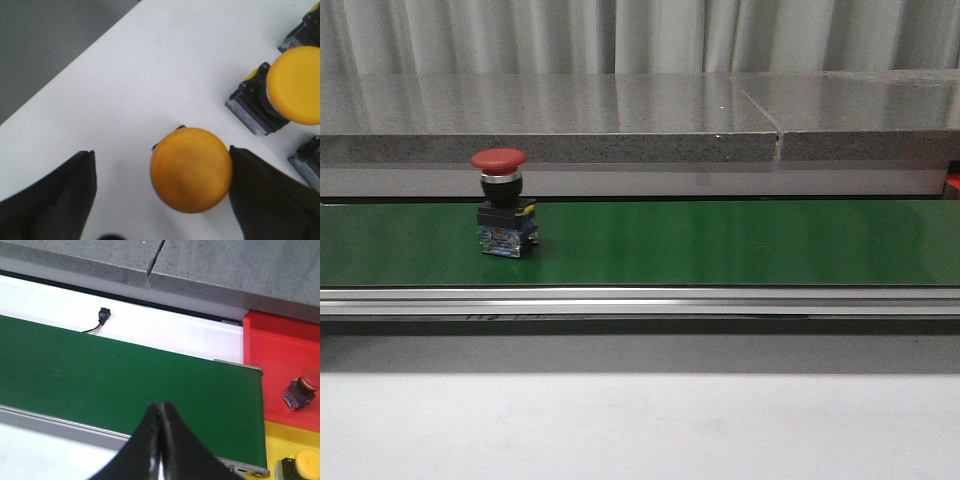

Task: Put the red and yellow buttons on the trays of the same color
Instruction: 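Move the left gripper over a yellow mushroom button and grasp it, then place the yellow button on the green belt and open the left gripper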

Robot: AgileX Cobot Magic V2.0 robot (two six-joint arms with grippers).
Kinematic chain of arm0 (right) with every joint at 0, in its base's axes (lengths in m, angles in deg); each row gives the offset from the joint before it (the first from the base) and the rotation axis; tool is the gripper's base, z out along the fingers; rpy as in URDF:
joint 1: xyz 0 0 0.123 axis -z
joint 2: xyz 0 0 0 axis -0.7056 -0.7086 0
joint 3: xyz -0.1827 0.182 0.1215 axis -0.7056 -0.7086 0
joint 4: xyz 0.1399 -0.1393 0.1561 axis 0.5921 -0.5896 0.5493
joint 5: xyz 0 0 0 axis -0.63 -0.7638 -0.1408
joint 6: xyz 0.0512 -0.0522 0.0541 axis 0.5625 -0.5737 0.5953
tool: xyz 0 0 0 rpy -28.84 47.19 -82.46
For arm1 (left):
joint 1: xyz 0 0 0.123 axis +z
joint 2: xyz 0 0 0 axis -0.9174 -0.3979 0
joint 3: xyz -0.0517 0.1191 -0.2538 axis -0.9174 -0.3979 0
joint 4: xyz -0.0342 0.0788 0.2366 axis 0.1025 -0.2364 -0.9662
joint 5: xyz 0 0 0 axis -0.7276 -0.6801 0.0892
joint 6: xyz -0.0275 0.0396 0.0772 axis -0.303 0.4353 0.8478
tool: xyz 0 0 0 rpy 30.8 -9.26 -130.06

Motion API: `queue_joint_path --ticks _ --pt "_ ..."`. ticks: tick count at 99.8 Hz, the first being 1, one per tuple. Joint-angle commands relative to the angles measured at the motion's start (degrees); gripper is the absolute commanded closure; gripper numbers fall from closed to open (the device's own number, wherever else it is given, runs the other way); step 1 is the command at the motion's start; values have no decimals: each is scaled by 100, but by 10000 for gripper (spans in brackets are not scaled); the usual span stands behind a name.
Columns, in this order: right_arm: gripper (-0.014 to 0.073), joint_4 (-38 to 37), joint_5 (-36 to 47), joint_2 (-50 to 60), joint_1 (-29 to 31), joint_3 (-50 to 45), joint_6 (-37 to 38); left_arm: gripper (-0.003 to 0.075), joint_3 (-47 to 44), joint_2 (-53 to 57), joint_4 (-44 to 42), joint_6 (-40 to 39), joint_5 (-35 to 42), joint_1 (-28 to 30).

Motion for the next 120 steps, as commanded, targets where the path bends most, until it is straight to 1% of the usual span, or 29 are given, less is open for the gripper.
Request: queue_joint_path --ticks 1,5,13,14,17,23,42,54,64,78,97,112,120 --pt "662 63 365 1 -7 148 -28 341 125 173 17 -53 261 5" --pt "662 63 365 1 -7 148 -28 406 125 173 17 -42 261 5" --pt "662 63 365 1 -7 148 -28 582 125 173 25 -26 261 5" --pt "662 63 365 1 -7 148 -28 582 125 173 25 -26 261 5" --pt "662 63 365 1 -7 148 -28 646 125 173 40 -26 261 5" --pt "662 63 365 1 -7 148 -28 736 125 173 93 -26 261 5" --pt "662 63 365 1 -7 148 -28 739 125 438 267 -26 293 5" --pt "662 63 365 1 -7 148 -28 739 125 903 521 -26 382 -15" --pt "662 63 365 1 -7 148 -28 739 125 1352 540 -26 422 -181" --pt "662 63 365 1 -7 148 -28 739 125 2021 540 -26 423 -618" --pt "662 63 365 1 -7 148 -28 739 149 2749 301 -1 279 -1443" --pt "662 63 365 1 -7 148 -28 739 389 2782 79 42 -320 -2105" --pt "662 63 365 1 -7 148 -28 739 481 2720 79 183 -453 -2390"
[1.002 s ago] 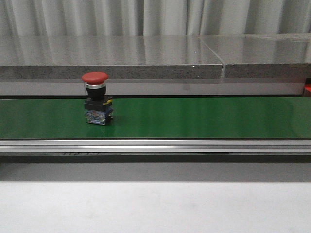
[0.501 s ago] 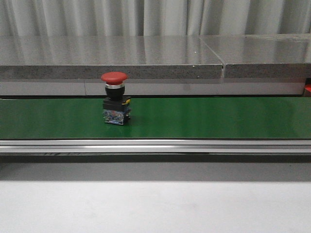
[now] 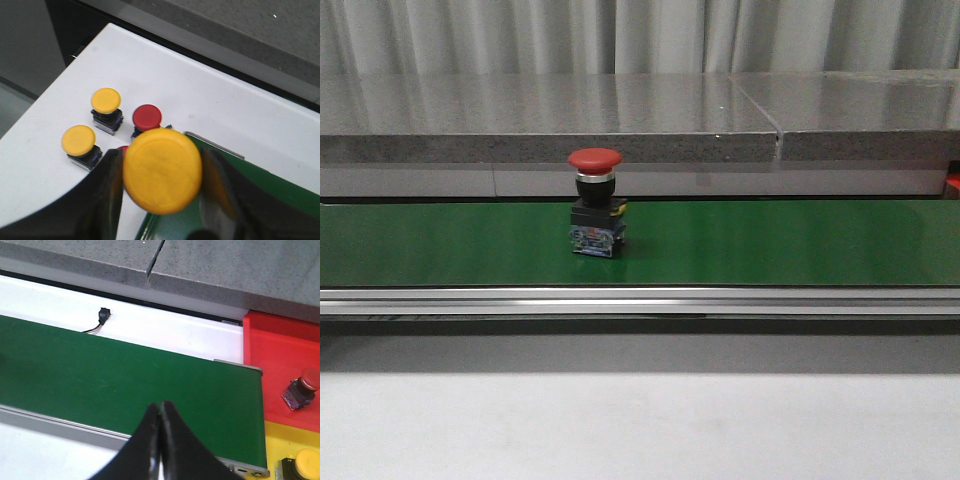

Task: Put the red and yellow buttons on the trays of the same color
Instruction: 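Place the yellow button on the green belt and open the left gripper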

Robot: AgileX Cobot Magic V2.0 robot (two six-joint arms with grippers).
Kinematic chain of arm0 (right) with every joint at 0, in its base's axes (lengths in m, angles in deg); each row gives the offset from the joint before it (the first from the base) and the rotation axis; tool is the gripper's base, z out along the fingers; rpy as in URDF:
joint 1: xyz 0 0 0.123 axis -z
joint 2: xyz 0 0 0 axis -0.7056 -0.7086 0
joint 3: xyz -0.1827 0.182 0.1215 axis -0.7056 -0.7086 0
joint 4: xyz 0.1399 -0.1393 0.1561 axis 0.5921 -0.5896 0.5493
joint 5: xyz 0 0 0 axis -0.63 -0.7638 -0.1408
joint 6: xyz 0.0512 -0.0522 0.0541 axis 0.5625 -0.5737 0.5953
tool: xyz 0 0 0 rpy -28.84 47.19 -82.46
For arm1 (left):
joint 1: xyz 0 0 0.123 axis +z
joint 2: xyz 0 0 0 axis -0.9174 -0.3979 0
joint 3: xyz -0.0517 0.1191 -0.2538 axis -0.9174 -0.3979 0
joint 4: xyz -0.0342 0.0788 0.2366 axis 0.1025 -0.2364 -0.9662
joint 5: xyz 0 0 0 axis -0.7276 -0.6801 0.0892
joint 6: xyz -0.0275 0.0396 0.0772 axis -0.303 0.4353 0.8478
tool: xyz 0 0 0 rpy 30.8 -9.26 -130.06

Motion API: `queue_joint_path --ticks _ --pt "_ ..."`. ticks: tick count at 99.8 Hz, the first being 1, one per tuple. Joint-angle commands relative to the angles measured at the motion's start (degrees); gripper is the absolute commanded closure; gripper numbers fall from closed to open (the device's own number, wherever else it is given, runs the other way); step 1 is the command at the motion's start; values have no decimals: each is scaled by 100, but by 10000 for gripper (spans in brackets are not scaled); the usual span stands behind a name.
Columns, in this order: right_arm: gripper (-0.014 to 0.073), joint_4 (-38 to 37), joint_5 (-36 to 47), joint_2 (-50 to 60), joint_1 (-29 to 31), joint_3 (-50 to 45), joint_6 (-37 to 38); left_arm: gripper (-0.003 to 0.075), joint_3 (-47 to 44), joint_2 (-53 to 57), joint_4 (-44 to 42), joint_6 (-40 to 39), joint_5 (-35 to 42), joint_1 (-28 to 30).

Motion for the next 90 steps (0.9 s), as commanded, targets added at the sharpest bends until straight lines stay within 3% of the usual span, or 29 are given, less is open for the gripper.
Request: queue_joint_path --ticks 1,31,90 --pt "662 63 365 1 -7 148 -28 739 303 75 -109 143 108 -355" --pt "662 63 370 1 -7 148 -28 739 352 -465 -98 333 -451 -1038" --pt "662 63 370 1 -7 148 -28 739 1665 -1977 795 1540 -1772 -1096"
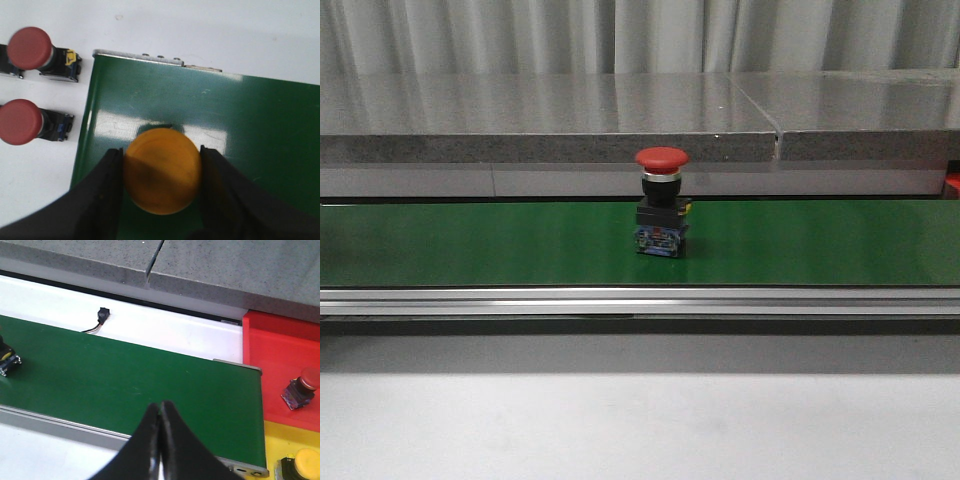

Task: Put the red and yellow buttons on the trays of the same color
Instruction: 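Place the yellow button on the green belt and open the left gripper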

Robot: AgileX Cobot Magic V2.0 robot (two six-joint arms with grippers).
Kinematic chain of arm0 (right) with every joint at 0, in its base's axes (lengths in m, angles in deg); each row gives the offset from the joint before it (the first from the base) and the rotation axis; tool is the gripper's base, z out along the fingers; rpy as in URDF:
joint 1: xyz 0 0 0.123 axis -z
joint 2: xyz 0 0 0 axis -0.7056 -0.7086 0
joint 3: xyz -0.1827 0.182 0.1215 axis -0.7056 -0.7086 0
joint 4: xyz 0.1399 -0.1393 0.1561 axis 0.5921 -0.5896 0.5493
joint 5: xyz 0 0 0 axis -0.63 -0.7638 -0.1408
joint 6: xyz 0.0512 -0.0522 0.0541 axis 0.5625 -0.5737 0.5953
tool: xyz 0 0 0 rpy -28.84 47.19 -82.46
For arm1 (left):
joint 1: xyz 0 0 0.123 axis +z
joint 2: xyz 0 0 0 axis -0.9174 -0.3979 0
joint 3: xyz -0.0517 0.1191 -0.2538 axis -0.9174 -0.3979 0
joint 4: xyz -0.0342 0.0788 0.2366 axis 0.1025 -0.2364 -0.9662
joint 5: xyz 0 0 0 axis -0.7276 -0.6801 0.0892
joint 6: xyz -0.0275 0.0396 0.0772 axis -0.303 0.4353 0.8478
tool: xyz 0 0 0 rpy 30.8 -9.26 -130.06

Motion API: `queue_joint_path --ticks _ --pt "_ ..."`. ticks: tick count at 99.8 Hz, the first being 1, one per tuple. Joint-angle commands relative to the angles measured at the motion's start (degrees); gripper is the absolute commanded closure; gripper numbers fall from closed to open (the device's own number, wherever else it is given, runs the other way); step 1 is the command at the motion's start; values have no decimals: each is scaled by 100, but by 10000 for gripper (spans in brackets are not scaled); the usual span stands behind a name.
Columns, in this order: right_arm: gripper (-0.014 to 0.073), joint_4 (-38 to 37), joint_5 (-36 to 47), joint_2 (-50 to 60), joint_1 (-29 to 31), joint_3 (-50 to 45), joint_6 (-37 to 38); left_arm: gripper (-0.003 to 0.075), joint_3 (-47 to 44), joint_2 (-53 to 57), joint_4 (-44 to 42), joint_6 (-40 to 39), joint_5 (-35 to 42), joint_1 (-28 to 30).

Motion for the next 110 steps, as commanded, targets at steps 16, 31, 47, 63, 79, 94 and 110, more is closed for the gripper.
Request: queue_joint_path --ticks 16,31,47,63,79,94,110 --pt "662 63 370 1 -7 148 -28 736 457 -266 115 188 -221 -44" --pt "662 63 370 1 -7 148 -28 596 457 -278 137 309 -221 -44" --pt "662 63 370 1 -7 148 -28 230 457 -278 365 585 -210 -44" --pt "662 63 370 1 -7 148 -28 36 457 -278 475 697 -155 -132" --pt "662 63 370 1 -7 148 -28 41 607 -221 475 880 7 -391" --pt "662 63 370 1 -7 148 -28 41 849 -137 483 1067 265 -722" --pt "662 63 370 1 -7 148 -28 41 1022 25 483 1077 435 -1036"
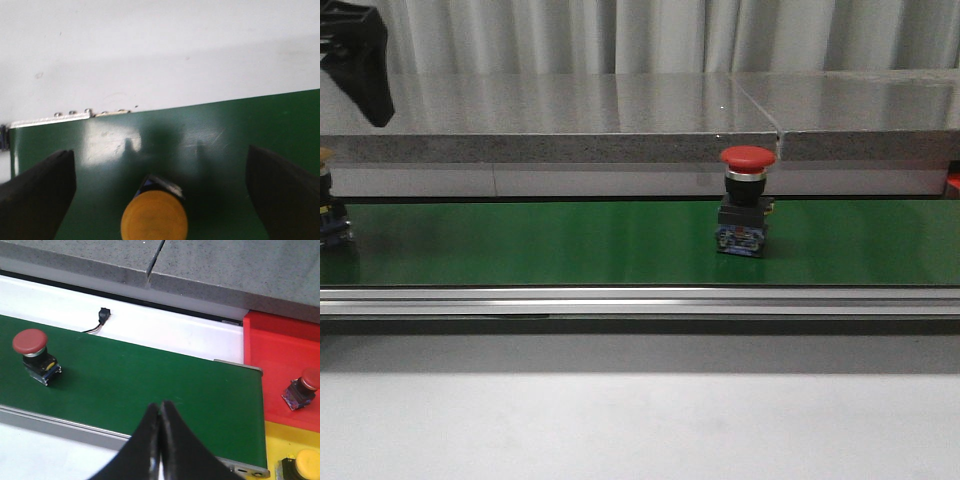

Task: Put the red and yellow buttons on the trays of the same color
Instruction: 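Place the yellow button on the green belt and open the left gripper, then move the right gripper to the red button at the belt end and grasp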

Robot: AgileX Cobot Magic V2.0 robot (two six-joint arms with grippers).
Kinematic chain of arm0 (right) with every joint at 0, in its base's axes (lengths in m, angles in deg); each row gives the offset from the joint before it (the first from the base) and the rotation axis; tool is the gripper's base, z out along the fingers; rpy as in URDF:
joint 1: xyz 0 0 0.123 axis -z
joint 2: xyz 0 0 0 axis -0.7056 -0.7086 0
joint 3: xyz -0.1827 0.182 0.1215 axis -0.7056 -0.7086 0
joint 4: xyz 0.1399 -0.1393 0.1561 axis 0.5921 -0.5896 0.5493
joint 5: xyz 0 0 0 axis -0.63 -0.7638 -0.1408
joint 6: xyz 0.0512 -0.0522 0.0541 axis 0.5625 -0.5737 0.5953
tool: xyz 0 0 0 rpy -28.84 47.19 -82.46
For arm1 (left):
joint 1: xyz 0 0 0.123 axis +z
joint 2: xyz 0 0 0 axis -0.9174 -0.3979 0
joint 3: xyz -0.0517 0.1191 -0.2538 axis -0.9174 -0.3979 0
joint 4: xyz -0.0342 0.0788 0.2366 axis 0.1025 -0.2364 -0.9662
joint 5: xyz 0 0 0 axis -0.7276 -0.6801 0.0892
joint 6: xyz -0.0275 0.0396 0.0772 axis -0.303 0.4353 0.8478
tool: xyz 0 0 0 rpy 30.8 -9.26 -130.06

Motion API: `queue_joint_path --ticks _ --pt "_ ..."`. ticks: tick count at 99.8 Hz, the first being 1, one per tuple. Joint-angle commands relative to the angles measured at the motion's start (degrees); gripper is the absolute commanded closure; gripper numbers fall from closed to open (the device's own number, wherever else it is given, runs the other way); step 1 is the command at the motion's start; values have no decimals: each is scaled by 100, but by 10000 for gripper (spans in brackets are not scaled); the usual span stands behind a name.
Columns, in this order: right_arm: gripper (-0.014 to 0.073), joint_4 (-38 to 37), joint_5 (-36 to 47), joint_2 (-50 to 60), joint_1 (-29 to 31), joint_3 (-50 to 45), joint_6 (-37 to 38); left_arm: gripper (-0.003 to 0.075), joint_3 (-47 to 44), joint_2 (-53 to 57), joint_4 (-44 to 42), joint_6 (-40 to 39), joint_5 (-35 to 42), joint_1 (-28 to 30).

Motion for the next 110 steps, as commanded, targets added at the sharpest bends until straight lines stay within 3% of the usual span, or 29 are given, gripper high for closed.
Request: queue_joint_path --ticks 1,31,54,84,110 --pt "662 63 370 1 -7 148 -28 41 235 385 53 31 381 -176" --pt "662 63 370 1 -7 148 -28 41 148 1275 171 -3 550 -282" --pt "662 63 365 1 -7 148 -28 85 -674 2407 171 -171 1180 -282" --pt "662 63 365 1 -7 148 -28 230 -2321 4097 130 -267 1722 -282" --pt "662 63 376 1 -7 148 -28 464 -3586 5483 130 -455 1847 -249"
